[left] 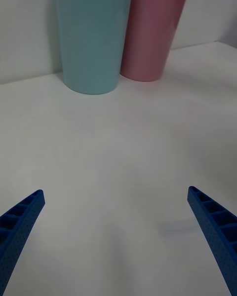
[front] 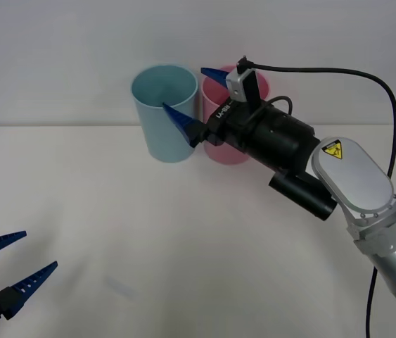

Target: Grasp the object on the table and drop it into the matching bin: aluminum can to the light blue bin, PET bottle to the pink bin.

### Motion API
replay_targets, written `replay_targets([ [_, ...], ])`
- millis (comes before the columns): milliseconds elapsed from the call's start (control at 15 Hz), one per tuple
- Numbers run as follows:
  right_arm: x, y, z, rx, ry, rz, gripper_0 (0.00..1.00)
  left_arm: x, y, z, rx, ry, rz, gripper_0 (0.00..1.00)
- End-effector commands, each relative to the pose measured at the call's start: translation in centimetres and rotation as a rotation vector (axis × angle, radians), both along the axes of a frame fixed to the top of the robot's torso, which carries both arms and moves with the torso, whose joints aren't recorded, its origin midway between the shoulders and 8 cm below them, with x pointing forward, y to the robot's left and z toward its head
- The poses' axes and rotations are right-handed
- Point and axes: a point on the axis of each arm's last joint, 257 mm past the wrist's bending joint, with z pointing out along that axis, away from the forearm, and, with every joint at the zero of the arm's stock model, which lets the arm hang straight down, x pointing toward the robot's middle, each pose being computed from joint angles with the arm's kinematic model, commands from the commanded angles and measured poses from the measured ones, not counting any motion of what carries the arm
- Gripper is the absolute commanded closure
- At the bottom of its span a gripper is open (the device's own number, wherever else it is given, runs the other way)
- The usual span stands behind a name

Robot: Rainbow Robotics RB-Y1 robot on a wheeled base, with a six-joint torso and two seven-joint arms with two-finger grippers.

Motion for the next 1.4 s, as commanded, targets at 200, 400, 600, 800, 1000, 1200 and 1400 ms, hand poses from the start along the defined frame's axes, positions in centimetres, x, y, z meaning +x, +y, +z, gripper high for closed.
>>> replay_targets([
  [200, -4.4, -4.0, -2.8, -0.052, 0.030, 0.059, 0.00, 0.0, 0.0, 0.0, 0.000, 0.000, 0.000, 0.00],
  [400, -6.1, -6.4, -4.6, -0.113, 0.027, 0.093, 0.00, 0.0, 0.0, 0.0, 0.000, 0.000, 0.000, 0.00],
  [600, -6.8, -9.2, -6.8, -0.175, -0.018, 0.054, 0.00, 0.0, 0.0, 0.0, 0.000, 0.000, 0.000, 0.00],
  [800, -7.6, -13.0, -9.6, -0.250, -0.038, -0.001, 0.00, 0.0, 0.0, 0.0, 0.000, 0.000, 0.000, 0.00],
  [1000, -8.9, -15.9, -11.6, -0.275, -0.005, -0.025, 0.00, 0.0, 0.0, 0.0, 0.000, 0.000, 0.000, 0.00],
  [1200, -10.7, -18.9, -12.9, -0.261, 0.044, -0.037, 0.00, 0.0, 0.0, 0.0, 0.000, 0.000, 0.000, 0.00],
  [1400, -12.2, -21.0, -13.2, -0.235, 0.074, -0.044, 0.00, 0.0, 0.0, 0.0, 0.000, 0.000, 0.000, 0.00],
])
